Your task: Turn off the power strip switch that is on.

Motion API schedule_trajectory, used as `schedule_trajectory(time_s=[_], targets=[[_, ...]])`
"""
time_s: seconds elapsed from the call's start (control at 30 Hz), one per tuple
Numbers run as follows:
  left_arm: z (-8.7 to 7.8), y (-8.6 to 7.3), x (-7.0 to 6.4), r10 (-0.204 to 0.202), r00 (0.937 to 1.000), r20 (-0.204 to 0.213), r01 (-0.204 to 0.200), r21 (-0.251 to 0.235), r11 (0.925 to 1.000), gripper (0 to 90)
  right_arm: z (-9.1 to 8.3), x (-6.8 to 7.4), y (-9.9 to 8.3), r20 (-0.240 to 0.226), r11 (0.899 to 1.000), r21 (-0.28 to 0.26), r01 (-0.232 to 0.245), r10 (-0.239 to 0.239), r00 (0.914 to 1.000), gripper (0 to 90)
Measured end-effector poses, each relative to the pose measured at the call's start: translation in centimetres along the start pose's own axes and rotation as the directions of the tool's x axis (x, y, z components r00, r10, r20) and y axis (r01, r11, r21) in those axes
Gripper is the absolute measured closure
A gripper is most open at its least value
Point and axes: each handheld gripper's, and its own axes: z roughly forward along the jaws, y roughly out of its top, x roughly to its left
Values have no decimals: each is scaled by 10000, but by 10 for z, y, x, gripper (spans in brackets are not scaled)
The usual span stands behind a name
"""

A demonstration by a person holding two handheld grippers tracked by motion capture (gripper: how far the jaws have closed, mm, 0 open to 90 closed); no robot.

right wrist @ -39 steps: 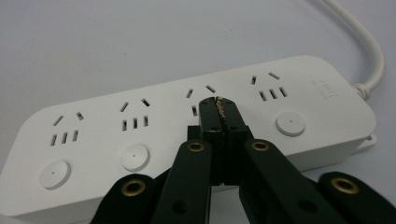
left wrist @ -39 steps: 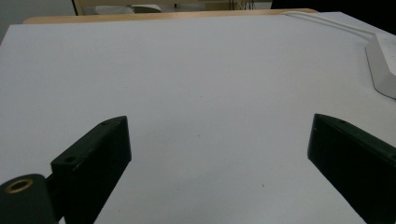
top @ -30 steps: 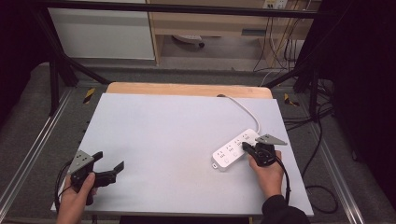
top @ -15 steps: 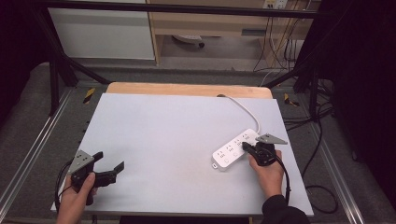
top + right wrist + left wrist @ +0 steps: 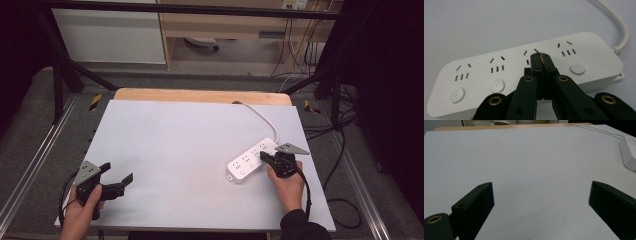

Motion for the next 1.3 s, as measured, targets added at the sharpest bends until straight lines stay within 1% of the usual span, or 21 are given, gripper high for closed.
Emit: schedule_trajectory(time_s=[0.17,0.43,0.47,0.6,0.73,0.8,0.87,1.0,1.13,1.2,1.3], targets=[[1,0,1,-47,10000,-1,47,23,10000,62,-5,1,2,0,9993,-362,-88,89,10000,900],[0,0,0,-26,10000,-42,26,9,10000,62,-8,3,3,-99,9987,-455,-227,222,9997,900],[0,0,0,-35,10000,-34,35,4,10000,63,-8,3,3,-91,9985,-480,-245,241,9997,875],[0,0,1,-16,10000,-9,16,-33,10000,62,-10,4,6,-122,9983,-510,-288,282,9995,847],[0,0,0,-32,10000,38,32,-59,10000,63,-12,6,8,-161,9978,-628,-192,182,9997,817],[-1,0,0,20,10000,33,-20,-44,10000,62,-12,7,8,-186,9982,-578,-142,131,9997,806],[-1,0,0,-26,10000,16,26,-56,10000,62,-12,8,9,-178,9984,-555,-105,95,9998,800],[-1,0,1,-14,10000,2,14,-67,10000,62,-13,9,11,-283,9978,-654,-144,126,9995,757],[0,0,0,18,10000,46,-18,-49,10000,62,-14,12,14,-478,9971,-751,-133,97,9988,668],[0,0,0,17,10000,63,-17,-20,10000,62,-13,13,14,-528,9973,-723,-114,76,9986,643],[0,-1,1,-11,10000,-26,11,57,10000,62,-13,15,15,-622,9970,-760,-129,82,9980,600]])
